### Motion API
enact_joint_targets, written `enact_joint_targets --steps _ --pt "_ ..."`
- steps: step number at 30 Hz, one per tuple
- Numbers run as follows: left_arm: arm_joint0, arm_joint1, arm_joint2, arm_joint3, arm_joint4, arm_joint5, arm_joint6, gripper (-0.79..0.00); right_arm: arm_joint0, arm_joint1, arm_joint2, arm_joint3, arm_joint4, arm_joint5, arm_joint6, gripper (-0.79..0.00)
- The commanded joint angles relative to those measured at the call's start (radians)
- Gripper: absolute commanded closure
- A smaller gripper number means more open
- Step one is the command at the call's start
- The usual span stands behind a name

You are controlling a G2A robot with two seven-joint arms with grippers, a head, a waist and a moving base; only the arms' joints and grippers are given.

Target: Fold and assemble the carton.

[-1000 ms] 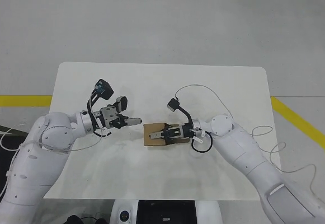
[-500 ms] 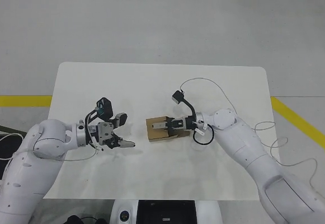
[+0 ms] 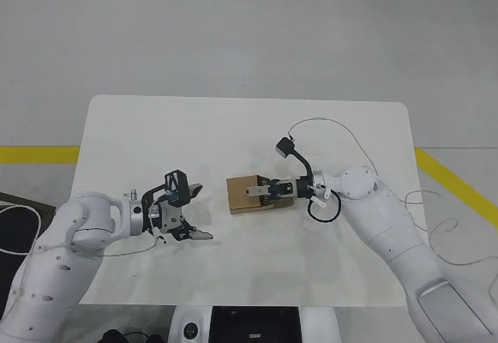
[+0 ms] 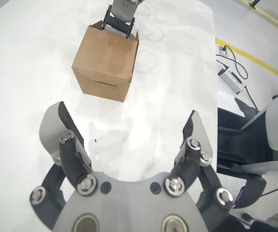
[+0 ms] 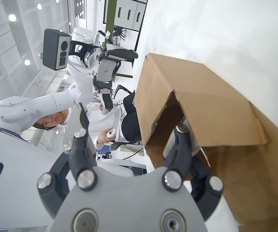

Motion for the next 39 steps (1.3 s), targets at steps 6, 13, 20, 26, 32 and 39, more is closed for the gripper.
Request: enact_joint_targets --steps 6,13,20,26,32,39 --pt "-0.013 -0.021 0.069 0.031 0.284 0.057 0.266 -0.785 -0.066 0.046 0.088 -0.117 -0.063 0.054 0.015 -0.686" --pt "-0.024 -0.033 0.125 0.06 0.514 0.159 0.49 -0.785 -0.136 0.09 0.19 -0.235 -0.117 0.101 0.022 -0.653" --pt "-0.045 -0.043 0.165 0.111 0.555 0.193 0.567 -0.785 -0.209 0.129 0.295 -0.351 -0.15 0.141 0.046 -0.234" --pt "-0.08 -0.055 0.204 0.148 0.496 0.193 0.539 -0.785 -0.258 0.154 0.345 -0.449 -0.183 0.159 0.106 0.0" --pt "-0.12 -0.071 0.245 0.178 0.442 0.213 0.499 -0.785 -0.283 0.166 0.367 -0.493 -0.209 0.165 0.122 0.0" --pt "-0.158 -0.086 0.286 0.212 0.428 0.233 0.496 -0.785 -0.283 0.166 0.367 -0.493 -0.209 0.165 0.122 0.0"
